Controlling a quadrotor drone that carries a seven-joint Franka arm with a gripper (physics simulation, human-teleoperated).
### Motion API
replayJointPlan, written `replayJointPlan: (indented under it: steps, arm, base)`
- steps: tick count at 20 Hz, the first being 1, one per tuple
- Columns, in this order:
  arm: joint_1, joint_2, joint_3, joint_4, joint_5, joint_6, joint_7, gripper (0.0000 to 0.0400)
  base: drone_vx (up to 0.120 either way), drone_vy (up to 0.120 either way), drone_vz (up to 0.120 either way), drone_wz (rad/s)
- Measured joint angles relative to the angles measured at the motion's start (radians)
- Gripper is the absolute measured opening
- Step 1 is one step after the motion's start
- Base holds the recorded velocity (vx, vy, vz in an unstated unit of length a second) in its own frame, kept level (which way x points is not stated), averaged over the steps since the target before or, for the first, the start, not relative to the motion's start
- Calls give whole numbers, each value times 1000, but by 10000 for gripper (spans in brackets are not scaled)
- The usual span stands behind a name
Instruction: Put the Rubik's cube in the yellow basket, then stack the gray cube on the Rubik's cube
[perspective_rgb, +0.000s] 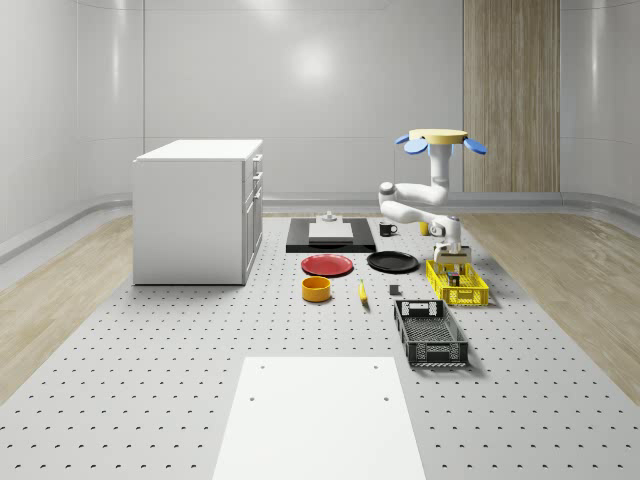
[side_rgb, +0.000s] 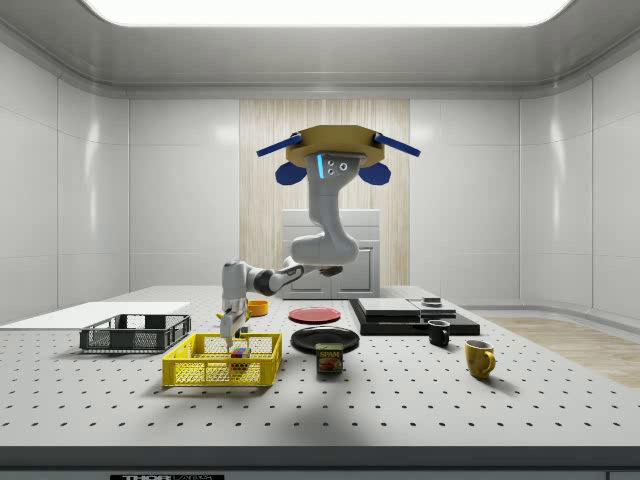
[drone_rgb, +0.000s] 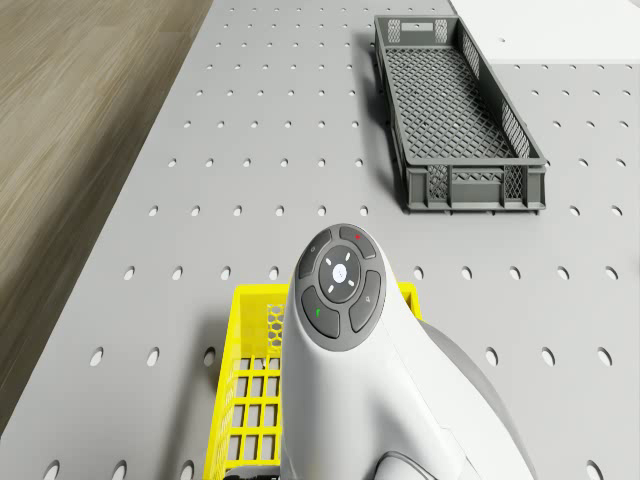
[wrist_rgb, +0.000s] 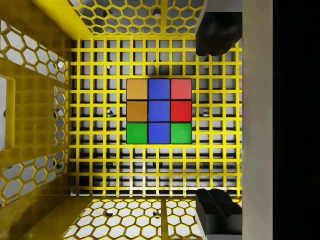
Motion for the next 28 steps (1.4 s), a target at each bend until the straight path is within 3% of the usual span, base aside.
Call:
replayJointPlan:
  steps: [6, 11, 23, 28]
  arm:
    - [3, 6, 1, -1, -2, -6, -2, 399]
    - [5, 10, 1, -1, -4, -10, -4, 400]
    - [9, 20, 0, -2, -8, -19, -7, 400]
    - [11, 23, 0, -2, -9, -22, -8, 400]
  base:
    - [113, -113, 0, 0]
    - [0, -8, 96, 0]
    - [0, -120, 0, 0]
    - [72, -120, 0, 0]
